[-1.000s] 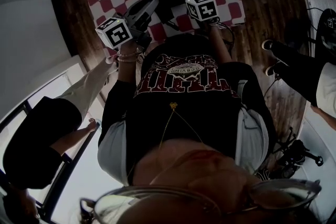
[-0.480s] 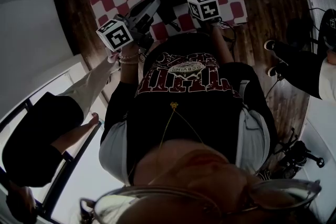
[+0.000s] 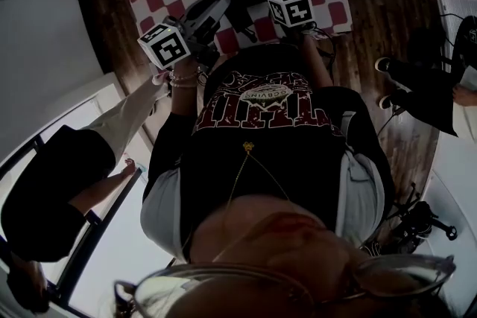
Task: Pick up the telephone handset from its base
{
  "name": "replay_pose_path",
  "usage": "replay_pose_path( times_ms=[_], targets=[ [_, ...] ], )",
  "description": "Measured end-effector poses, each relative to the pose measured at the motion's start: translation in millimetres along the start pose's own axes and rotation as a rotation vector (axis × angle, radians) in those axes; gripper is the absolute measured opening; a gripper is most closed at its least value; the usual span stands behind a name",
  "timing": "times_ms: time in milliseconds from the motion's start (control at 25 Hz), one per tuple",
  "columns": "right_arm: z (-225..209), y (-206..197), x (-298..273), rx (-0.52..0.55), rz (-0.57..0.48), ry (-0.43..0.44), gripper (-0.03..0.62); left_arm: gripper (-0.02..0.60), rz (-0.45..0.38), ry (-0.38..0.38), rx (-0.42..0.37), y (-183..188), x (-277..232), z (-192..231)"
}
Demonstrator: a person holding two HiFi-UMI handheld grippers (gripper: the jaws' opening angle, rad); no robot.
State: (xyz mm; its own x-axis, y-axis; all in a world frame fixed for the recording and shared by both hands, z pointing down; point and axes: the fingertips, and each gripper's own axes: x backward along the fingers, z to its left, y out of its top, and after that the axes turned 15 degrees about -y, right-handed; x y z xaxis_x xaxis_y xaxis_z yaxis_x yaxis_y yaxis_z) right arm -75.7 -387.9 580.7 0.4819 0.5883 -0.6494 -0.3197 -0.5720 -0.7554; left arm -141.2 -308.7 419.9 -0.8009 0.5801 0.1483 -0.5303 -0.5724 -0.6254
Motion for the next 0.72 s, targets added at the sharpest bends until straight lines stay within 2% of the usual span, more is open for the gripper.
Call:
replay_pose_path(
  times_ms=[720],
  targets=[
    [7.7, -2.3, -4.0, 0.035, 0.026, 0.021, 0.016, 0.08, 0.001, -0.011, 0.003, -1.0, -0.8, -1.7]
  ],
)
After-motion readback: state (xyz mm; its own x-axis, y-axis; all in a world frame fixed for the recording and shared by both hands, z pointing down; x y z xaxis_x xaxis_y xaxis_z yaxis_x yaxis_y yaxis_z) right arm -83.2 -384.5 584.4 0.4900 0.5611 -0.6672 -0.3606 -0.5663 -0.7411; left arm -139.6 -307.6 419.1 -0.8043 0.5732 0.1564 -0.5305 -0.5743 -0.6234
